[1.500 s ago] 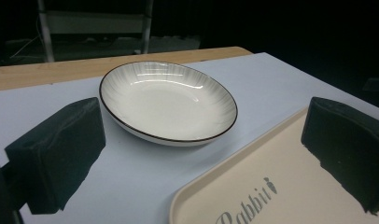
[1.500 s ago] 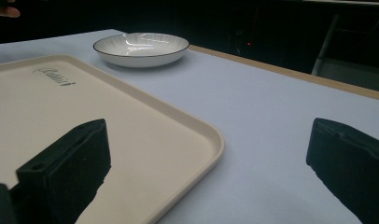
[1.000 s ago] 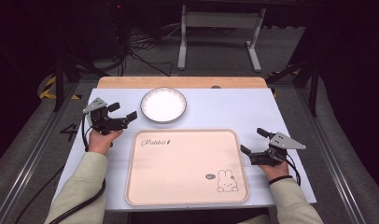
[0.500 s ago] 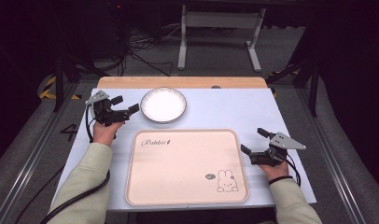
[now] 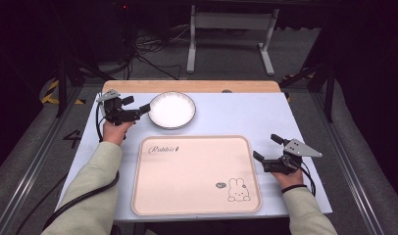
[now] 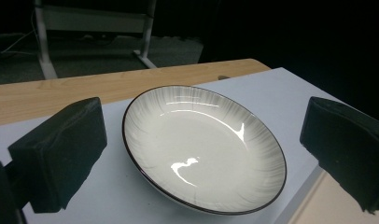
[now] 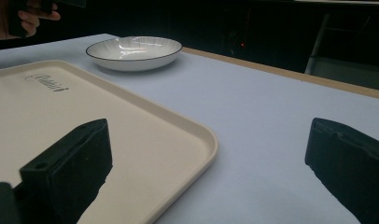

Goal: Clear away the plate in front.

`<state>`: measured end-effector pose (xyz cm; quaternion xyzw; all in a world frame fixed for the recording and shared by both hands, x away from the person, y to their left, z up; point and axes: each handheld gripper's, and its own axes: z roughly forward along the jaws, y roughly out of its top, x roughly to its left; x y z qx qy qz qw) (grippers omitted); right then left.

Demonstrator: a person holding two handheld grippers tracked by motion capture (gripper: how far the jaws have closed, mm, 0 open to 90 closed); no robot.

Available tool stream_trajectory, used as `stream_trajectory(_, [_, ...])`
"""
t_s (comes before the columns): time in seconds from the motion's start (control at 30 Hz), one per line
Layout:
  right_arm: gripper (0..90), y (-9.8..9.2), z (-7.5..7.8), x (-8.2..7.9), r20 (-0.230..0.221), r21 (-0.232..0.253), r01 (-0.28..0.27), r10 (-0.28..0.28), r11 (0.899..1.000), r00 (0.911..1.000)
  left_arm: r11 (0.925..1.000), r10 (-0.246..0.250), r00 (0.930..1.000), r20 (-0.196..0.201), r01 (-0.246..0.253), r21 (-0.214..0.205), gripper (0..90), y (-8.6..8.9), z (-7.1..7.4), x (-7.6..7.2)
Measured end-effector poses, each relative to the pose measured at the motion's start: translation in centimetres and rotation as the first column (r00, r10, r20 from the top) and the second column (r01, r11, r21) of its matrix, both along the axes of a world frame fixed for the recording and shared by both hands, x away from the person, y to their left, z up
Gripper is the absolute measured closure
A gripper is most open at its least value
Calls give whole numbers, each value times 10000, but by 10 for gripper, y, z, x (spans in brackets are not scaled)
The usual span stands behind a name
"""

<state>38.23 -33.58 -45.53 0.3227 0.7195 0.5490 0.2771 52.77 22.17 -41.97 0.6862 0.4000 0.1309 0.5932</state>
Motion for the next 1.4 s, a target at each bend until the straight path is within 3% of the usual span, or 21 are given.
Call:
stream_trajectory(0.27, [9, 1, 0, 0, 26, -71, 7, -7, 10000, 10000, 9997, 208, 9985, -501, -215, -135, 30, 2, -4, 9])
stream_trajectory(0.37, [9, 1, 0, 0, 24, -99, 18, -18, 9999, 10000, 9980, 188, 9960, -873, -239, -579, 28, 2, -9, 12])
stream_trajectory(0.43, [9, 1, 0, 0, 15, -46, 54, -54, 10000, 10000, 9979, 246, 9957, -889, -298, -582, 30, 2, -11, 13])
stream_trajectory(0.63, [9, 1, 0, 0, 17, -73, 52, -52, 10000, 10000, 9988, 476, 9931, -1069, -464, 136, 30, -10, -15, 18])
stream_trajectory(0.73, [9, 1, 0, 0, 21, -65, 49, -49, 10000, 10000, 9976, 632, 9896, -1292, -591, 354, 30, -14, -15, 20])
stream_trajectory(0.77, [9, 0, 0, 0, -9, -14, 67, -67, 10000, 10000, 9963, 788, 9854, -1507, -725, 470, 30, -17, -16, 22])
stream_trajectory(1.0, [7, 0, 0, 0, -54, 78, 31, -31, 10000, 10000, 9932, 1023, 9763, -1906, -896, 739, 51, -22, -24, 27])
stream_trajectory(1.17, [7, 0, 0, 0, -65, 74, 13, -13, 10000, 10000, 9959, 800, 9745, -2095, -691, 588, 117, -21, -29, 28])
stream_trajectory(1.3, [7, 0, 0, 0, -68, 34, -15, 16, 10000, 10000, 9965, 771, 9679, -2392, -671, 497, 200, -19, -35, 29])
stream_trajectory(1.4, [7, 0, 0, 0, -67, 46, -22, 22, 10000, 10000, 9905, 1131, 9607, -2535, -889, 1048, 221, -22, -37, 30])
